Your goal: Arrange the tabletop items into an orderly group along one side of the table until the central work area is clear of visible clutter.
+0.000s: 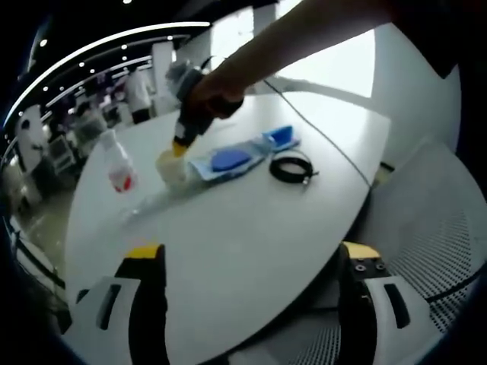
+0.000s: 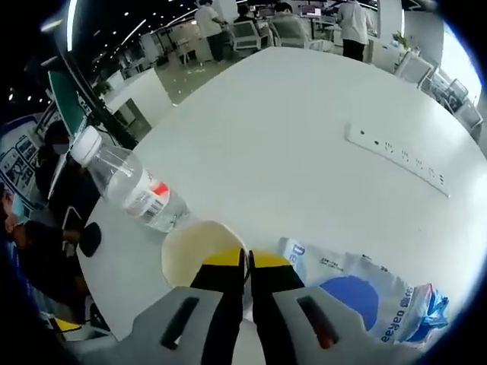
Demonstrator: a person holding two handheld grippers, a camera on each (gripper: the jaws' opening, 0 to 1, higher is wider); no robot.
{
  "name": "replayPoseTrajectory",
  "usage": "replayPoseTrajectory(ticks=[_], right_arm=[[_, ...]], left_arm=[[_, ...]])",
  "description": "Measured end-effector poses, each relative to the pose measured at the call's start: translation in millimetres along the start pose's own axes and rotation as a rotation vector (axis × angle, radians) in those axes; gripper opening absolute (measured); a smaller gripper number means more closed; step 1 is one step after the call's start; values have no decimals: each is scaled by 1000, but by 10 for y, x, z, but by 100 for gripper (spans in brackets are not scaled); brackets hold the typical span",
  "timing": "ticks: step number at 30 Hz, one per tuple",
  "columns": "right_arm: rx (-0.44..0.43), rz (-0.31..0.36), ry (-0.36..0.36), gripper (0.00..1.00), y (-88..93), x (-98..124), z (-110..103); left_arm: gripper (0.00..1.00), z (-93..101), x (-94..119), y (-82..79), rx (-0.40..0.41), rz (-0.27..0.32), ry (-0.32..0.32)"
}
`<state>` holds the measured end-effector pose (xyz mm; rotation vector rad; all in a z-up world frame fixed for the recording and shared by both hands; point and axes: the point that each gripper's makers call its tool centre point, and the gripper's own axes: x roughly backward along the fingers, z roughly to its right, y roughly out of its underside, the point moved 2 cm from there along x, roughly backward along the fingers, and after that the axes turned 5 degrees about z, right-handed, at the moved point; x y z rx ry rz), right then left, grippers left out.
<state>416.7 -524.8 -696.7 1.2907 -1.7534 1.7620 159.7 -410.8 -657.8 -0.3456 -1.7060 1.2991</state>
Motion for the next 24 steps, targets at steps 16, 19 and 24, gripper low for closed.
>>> replayPoseTrajectory(ticks=[16,19,24], right_arm=[[73,107,-52,32,-165,257,-17],[105,113,-80,43,-154,355,-57],[143,159,-80,52,-195,496,-41]], left_arm=[[91,24,-6,-19,23,18,7],[94,22,-2,-60,44,45,6],[95,24,-4,-72,40,50,6]])
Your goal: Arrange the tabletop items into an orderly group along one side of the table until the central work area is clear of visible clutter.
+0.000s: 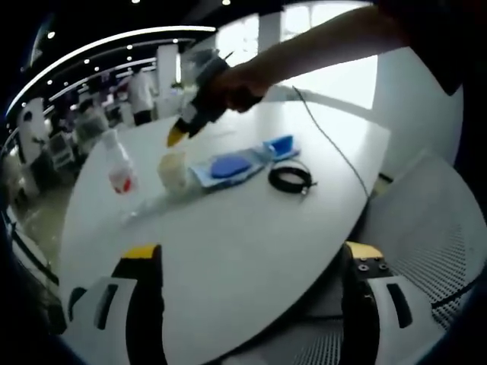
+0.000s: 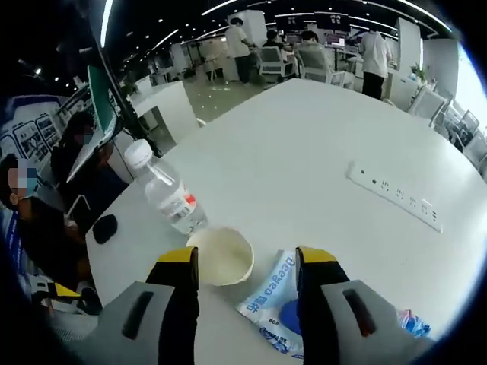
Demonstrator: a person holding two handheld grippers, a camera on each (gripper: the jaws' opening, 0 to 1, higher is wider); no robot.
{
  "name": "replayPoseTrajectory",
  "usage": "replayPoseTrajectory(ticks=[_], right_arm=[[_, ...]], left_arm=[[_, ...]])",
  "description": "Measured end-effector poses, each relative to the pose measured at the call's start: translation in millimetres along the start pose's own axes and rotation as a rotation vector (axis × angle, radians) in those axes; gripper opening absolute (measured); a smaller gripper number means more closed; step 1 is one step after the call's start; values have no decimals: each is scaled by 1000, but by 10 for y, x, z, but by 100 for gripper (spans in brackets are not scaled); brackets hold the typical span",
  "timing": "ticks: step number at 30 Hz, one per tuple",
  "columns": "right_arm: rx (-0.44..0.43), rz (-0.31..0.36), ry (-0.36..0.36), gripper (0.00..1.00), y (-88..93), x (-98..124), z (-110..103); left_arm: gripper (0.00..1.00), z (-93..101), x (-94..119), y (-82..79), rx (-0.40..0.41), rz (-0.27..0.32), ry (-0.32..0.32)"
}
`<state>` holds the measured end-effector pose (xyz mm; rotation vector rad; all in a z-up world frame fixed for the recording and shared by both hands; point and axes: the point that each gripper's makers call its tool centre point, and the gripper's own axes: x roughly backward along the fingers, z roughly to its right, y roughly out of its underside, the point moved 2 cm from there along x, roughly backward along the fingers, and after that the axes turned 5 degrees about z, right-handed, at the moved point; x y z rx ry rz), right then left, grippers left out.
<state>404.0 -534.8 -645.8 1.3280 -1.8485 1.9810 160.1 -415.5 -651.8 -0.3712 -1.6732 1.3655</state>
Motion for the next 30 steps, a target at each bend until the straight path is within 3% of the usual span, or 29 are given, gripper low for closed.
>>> replayPoseTrajectory(ticks=[7,11,15,20,24,30], right_arm=[[45,31,-5,57,-29,136,-26],[65,49,-13,64,1,236,-95],[72,78,-7,70,82,374,-168],[2,154,-1,78,152,555,-233],[-34,171,-14,86,260,706,-273],[-79,244,33,98,401,987,-217]], left_arm=[[96,5,-1,-4,-8,-1,5],[98,-37,5,-52,58,39,-6],[99,-90,52,-24,73,47,-25],[100,-90,71,-7,81,47,-32],[100,-92,81,-11,79,44,-35],[100,-119,98,-98,87,79,-16]])
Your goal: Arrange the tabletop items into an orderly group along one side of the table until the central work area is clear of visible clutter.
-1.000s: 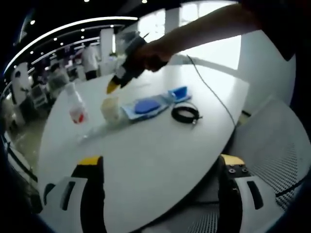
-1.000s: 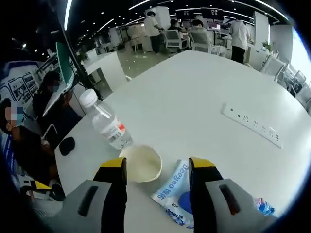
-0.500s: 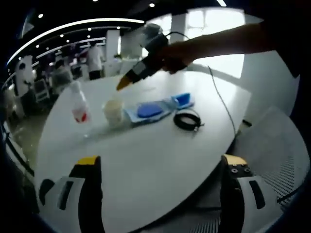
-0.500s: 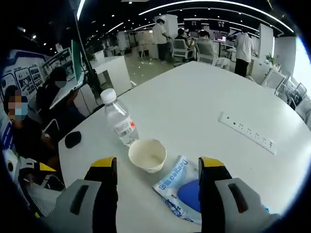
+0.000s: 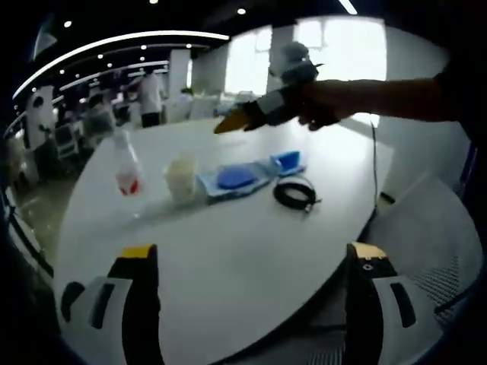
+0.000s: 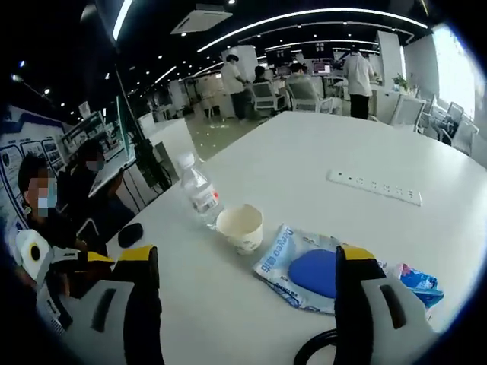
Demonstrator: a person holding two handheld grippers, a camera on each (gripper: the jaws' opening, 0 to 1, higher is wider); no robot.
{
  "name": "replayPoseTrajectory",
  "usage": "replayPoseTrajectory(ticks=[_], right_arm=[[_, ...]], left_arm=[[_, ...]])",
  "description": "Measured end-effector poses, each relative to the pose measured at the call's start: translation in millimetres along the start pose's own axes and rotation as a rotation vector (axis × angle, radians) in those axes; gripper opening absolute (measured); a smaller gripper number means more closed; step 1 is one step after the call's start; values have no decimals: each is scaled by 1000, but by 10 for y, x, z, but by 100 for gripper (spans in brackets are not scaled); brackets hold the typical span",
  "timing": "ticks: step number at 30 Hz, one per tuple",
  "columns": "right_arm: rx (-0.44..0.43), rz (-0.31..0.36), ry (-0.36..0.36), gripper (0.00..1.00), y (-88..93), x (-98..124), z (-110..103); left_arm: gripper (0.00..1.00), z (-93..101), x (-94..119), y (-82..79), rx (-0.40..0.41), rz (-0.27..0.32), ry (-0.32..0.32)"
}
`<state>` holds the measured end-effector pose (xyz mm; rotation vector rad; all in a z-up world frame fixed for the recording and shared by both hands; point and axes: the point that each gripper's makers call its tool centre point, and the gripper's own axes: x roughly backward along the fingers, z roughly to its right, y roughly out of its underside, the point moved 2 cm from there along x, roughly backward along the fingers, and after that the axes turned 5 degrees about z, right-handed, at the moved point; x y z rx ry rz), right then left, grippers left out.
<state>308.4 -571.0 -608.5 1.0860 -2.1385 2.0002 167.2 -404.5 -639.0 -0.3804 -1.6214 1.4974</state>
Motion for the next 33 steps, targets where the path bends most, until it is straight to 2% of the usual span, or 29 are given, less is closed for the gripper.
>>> replayPoseTrajectory(ticks=[5,8,17,24,33], right_arm=[[24,2,27,100,144,189,46],[45,24,53,100,184,335,92],[19,83,108,100,250,672,203],[0,95,181,100,407,991,365],[-6,115,214,100,567,1305,392]], left_arm=[[100,-93,-27,-73,9,9,-11],[100,-122,-55,-106,-17,4,-4],[100,-228,-147,-265,-41,14,9],[100,-323,-198,-387,-57,27,6],[99,-530,-302,-522,-79,36,-13]])
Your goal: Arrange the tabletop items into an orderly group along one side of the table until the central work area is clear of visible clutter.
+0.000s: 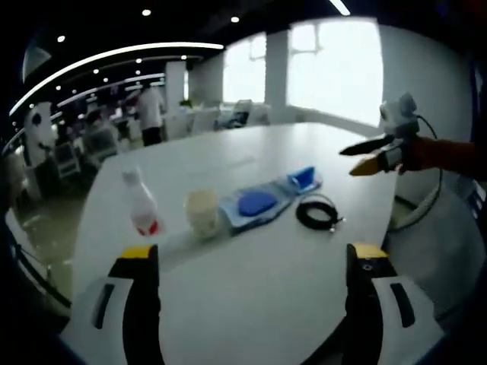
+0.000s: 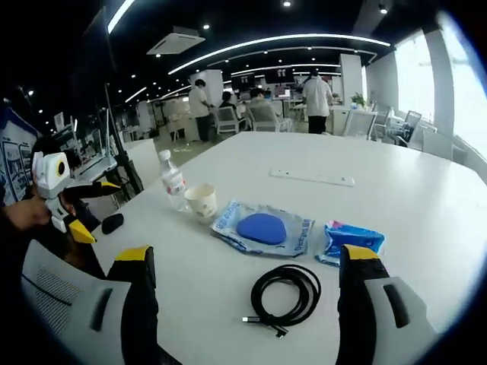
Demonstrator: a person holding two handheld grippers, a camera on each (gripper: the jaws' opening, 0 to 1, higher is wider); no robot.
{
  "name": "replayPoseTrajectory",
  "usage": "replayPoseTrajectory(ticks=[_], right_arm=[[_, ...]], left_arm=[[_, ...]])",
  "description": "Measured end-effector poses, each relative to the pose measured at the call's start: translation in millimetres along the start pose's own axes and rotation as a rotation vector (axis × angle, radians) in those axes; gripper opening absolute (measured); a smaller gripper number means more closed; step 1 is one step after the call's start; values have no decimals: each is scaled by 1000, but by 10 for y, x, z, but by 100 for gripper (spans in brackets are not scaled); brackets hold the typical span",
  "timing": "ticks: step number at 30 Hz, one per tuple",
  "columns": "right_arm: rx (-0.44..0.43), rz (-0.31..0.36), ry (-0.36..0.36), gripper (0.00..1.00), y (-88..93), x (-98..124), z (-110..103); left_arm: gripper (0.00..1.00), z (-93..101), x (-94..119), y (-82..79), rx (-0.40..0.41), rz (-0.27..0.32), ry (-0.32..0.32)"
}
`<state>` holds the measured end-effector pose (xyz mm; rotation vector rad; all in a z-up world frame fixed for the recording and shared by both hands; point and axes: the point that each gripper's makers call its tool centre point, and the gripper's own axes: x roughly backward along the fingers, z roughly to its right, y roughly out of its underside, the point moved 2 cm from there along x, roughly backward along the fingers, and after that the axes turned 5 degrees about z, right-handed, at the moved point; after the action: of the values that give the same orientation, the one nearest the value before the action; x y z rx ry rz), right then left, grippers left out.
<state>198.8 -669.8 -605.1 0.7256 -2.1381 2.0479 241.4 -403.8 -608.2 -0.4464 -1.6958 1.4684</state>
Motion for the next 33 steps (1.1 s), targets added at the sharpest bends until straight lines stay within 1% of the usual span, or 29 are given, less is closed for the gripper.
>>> replayPoseTrajectory(ticks=[1,3,4,5,9,11,15,21,26,27,30,32,33], right_arm=[[-2,-2,2,100,8,15,2],[10,1,20,100,38,108,29],[13,2,30,100,48,139,42],[11,2,32,100,58,165,48],[1,-1,35,100,110,275,54],[23,-15,39,100,139,330,49],[59,-27,55,100,177,460,39],[83,-29,84,100,275,650,34],[72,-27,101,100,359,745,22],[79,-32,106,100,381,762,20],[131,-57,121,100,436,831,7],[145,-57,125,100,434,867,1],[140,-45,129,100,415,901,-4]], left_arm=[[99,-21,-9,-13,0,1,-3],[98,-144,-50,-99,-4,13,-25],[98,-171,-57,-113,-4,16,-30],[97,-260,-83,-168,-5,25,-46],[97,-440,-147,-287,-10,39,-74],[96,-520,-187,-333,-17,39,-87],[96,-699,-275,-367,-21,39,-125],[93,-822,-447,-370,-17,32,-146],[92,-920,-606,-329,-36,8,-172],[92,-929,-618,-329,-39,8,-175],[92,-1039,-702,-346,-72,10,-216],[92,-1102,-772,-342,-64,7,-226],[91,-1128,-800,-333,-53,6,-232]])
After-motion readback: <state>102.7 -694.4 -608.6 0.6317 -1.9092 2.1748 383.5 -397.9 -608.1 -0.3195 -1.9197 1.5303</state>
